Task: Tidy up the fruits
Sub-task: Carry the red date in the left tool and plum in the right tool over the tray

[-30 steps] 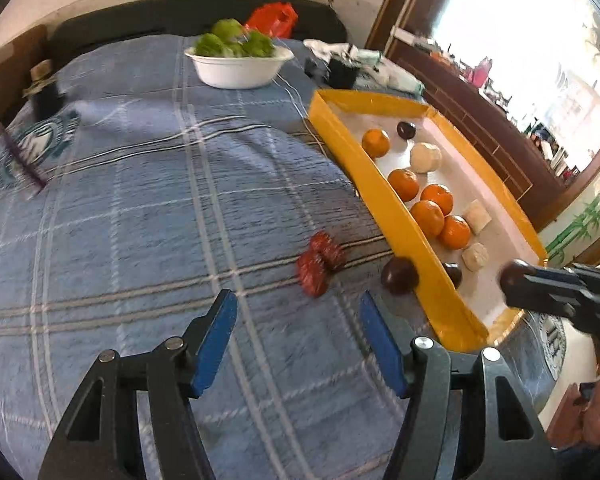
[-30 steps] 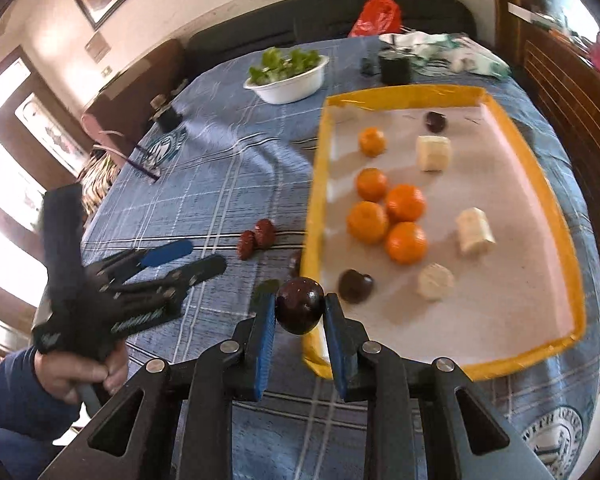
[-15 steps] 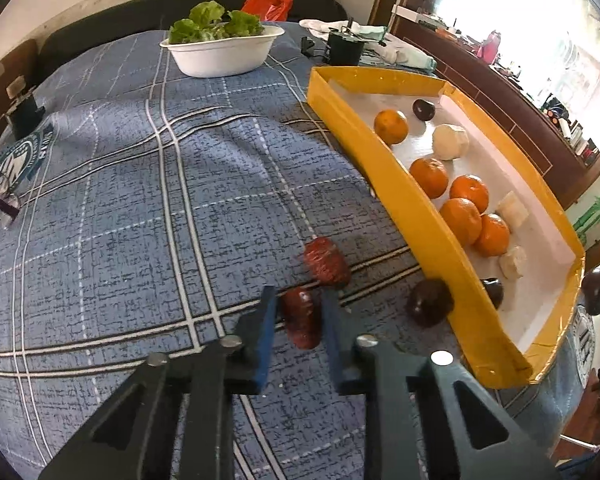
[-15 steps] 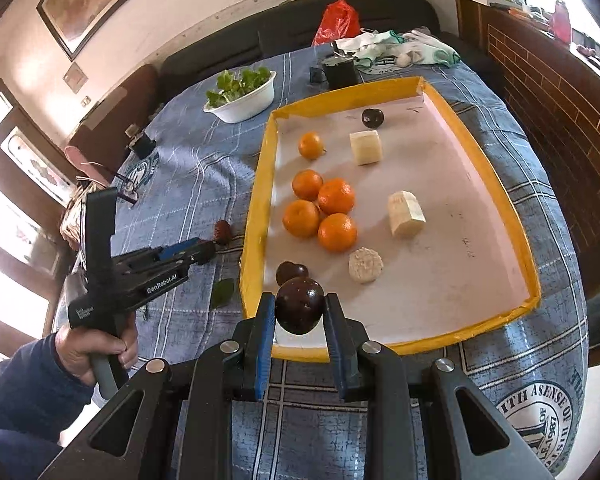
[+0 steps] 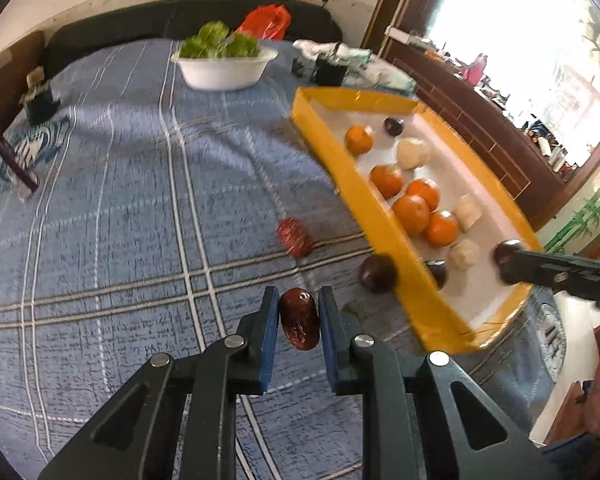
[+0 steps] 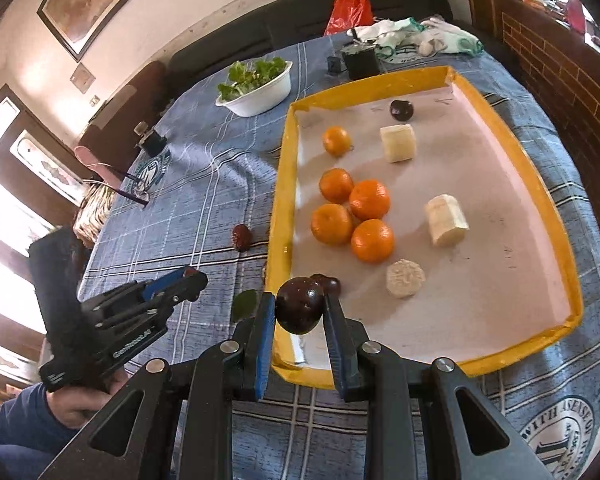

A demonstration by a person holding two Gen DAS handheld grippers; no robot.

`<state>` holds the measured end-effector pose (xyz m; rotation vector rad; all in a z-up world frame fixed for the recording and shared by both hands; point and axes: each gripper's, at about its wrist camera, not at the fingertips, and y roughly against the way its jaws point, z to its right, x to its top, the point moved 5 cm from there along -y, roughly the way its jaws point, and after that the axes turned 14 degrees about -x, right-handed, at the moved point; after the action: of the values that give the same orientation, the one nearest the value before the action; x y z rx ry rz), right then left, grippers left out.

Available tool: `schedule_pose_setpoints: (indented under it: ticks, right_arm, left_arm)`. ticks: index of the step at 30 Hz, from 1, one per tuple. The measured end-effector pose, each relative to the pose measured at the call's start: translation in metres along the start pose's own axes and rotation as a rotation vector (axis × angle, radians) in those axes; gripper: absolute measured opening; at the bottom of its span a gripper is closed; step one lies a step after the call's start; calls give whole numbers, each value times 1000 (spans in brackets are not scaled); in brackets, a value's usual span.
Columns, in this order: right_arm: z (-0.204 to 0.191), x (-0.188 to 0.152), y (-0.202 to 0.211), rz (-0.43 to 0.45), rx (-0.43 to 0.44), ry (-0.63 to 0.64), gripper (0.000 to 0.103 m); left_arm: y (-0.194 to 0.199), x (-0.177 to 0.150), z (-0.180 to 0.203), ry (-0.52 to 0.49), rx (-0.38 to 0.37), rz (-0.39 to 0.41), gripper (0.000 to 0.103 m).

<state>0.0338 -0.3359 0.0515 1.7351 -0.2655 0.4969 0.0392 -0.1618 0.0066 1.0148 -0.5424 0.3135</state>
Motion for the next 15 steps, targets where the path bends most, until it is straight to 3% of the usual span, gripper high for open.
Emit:
schedule_pose_setpoints:
  ticks: [6, 15]
  right_arm:
    - [4, 2, -1, 0, 11, -25, 27]
    - [45, -1, 6, 10, -15, -107, 27]
  left_arm:
    - [11, 16, 26, -54, -32, 27, 19]
    - [-5, 28, 71, -126, -91, 6, 19]
